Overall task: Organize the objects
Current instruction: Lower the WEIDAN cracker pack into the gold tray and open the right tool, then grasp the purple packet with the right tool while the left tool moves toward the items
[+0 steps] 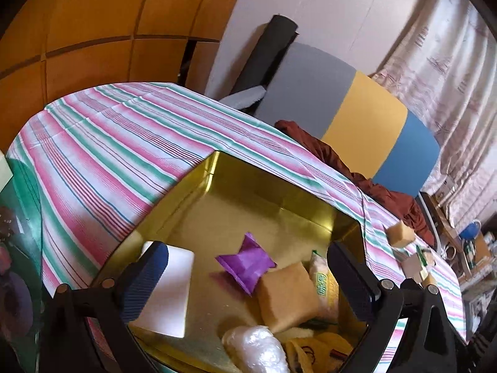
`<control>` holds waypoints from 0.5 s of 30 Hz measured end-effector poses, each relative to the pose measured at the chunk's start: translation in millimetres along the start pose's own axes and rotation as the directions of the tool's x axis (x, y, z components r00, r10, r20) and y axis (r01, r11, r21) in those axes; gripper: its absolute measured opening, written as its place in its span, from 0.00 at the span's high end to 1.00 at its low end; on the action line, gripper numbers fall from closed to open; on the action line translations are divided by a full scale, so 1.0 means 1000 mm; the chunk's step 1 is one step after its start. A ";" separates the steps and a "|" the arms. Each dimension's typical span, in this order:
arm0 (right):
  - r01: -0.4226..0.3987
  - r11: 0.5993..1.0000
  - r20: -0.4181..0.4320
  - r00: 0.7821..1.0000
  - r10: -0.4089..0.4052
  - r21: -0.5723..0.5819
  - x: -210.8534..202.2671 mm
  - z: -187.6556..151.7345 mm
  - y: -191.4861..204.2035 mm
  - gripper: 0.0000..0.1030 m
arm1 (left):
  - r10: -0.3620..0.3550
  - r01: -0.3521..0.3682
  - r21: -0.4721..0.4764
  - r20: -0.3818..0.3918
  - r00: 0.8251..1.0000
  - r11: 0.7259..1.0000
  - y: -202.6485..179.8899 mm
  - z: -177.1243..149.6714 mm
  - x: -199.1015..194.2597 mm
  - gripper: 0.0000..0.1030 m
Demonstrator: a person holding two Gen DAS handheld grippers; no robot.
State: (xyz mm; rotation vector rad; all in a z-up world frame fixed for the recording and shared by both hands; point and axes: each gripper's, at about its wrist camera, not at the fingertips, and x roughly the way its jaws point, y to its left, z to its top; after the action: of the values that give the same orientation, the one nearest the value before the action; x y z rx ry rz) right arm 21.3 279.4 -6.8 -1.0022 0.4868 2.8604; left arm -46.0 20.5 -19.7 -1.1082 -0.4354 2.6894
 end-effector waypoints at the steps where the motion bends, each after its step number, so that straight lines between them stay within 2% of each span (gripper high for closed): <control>1: 0.004 1.000 -0.003 1.000 -0.004 0.005 0.000 -0.001 -0.003 0.52 | -0.005 0.005 0.007 -0.003 1.000 1.000 -0.003 -0.002 0.000 0.00; 9: 0.051 0.998 -0.013 0.999 -0.050 0.047 -0.005 -0.008 -0.030 0.52 | -0.085 0.089 0.077 -0.050 0.995 0.993 -0.032 -0.017 0.002 0.00; 15: 0.104 0.991 -0.033 0.994 -0.102 0.085 -0.007 -0.018 -0.061 0.52 | -0.172 0.192 0.206 -0.110 0.979 0.960 -0.070 -0.036 0.000 0.00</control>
State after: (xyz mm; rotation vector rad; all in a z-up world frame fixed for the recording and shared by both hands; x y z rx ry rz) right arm 48.0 331.8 -31.7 -1.0241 0.5400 2.7133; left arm -14.9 92.5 -20.0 -1.0664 -0.2120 2.4471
